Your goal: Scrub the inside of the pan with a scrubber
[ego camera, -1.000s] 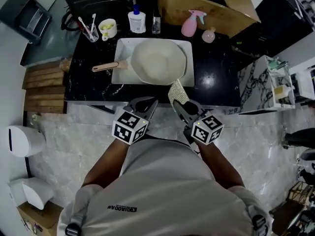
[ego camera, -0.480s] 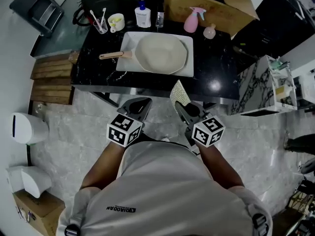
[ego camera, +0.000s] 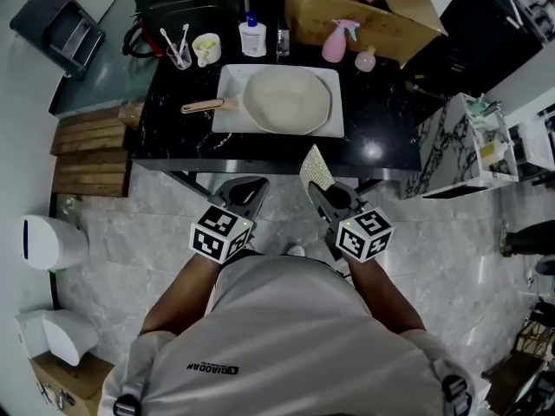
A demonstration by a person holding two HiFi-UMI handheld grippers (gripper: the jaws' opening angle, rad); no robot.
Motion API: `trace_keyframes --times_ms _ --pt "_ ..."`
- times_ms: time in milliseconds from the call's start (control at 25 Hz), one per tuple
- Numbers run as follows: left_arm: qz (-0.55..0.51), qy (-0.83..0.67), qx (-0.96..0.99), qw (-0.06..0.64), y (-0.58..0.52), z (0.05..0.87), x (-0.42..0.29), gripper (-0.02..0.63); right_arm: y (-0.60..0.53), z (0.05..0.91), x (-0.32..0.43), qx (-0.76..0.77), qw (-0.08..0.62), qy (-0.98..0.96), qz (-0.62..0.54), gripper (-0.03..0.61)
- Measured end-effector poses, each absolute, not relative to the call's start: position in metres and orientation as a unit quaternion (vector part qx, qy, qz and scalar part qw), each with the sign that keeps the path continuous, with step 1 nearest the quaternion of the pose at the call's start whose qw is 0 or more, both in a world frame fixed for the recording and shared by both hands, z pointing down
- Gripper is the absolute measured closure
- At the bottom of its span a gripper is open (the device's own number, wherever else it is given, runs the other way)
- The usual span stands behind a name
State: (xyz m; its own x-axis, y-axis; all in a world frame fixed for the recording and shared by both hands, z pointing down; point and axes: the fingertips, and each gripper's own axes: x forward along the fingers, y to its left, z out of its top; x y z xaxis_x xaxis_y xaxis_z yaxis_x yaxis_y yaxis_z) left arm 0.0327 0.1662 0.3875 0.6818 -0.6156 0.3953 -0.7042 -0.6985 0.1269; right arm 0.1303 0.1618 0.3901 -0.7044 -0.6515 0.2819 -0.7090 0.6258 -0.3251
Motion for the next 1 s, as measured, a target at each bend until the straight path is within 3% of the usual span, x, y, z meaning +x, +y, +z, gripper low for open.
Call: trace_keyframes --times_ms 1000 --pt "0.167 -0.336 0.919 0.120 0.1611 0.3856 0.0260 0.598 0.1598 0.3914 0.1172 0.405 0.082 -0.889 0.199 0.505"
